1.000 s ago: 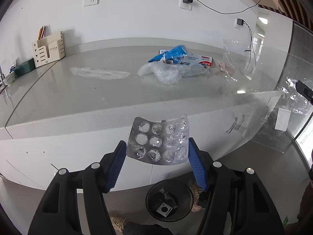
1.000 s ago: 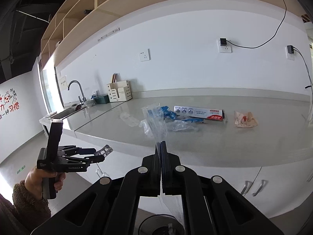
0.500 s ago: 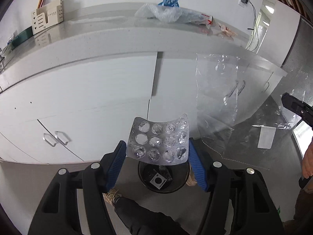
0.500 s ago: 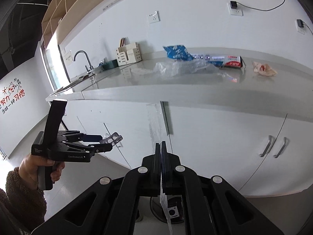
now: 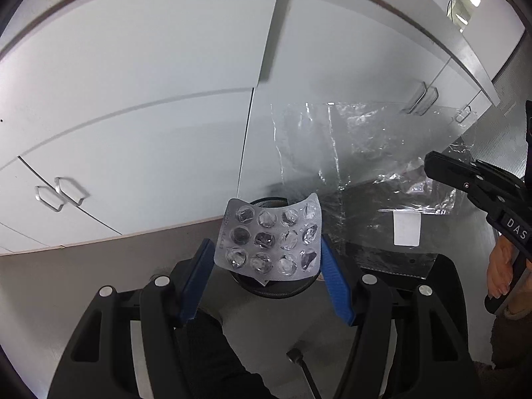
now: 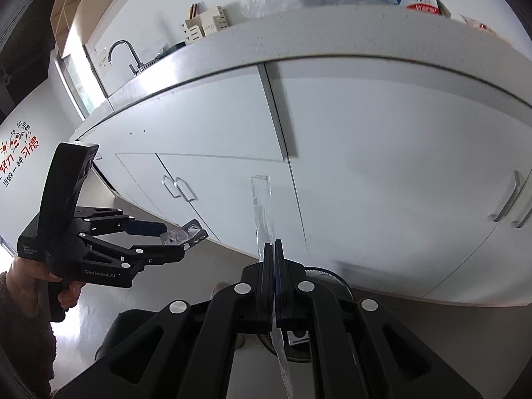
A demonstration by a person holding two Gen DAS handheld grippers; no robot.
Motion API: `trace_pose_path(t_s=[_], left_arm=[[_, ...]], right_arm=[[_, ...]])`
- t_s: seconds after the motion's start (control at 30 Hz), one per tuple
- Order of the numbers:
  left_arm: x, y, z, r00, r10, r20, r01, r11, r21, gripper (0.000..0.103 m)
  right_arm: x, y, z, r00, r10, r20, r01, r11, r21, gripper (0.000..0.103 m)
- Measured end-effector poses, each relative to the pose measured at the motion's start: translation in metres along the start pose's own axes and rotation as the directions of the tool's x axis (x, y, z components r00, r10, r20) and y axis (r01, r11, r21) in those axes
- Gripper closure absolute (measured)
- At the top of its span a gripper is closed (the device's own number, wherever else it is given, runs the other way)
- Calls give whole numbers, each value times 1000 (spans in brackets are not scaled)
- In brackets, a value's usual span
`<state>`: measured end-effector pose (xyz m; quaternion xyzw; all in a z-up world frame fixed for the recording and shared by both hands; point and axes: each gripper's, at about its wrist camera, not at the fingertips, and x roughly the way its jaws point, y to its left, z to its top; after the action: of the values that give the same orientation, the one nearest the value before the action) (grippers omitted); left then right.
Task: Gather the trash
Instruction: 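Carry the blister pack and plastic sheet down over the wastebasket and release both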
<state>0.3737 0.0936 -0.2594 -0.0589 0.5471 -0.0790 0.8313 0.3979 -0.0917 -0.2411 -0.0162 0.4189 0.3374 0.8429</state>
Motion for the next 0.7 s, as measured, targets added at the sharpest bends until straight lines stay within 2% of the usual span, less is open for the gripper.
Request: trace_pose_path(t_s=[0.33, 0.47, 0.57, 0.7], left_arm=[[85, 0, -1, 986, -63, -155, 67, 998, 21, 40], [128, 3, -5, 969, -92, -231, 100, 995, 24, 38], [163, 7, -13, 948, -114, -296, 122, 993, 8, 38], [196, 3, -17, 924, -158, -347, 163, 987, -15, 37]], right_arm=[[84, -27, -18, 988, 14, -156, -11, 1000, 17, 98], [118, -44, -24, 973, -11, -229, 25, 998, 55, 98], [145, -56, -32, 959, -23, -282, 43, 997, 64, 98], [179, -70, -46, 921, -8, -390, 43, 996, 81, 98]])
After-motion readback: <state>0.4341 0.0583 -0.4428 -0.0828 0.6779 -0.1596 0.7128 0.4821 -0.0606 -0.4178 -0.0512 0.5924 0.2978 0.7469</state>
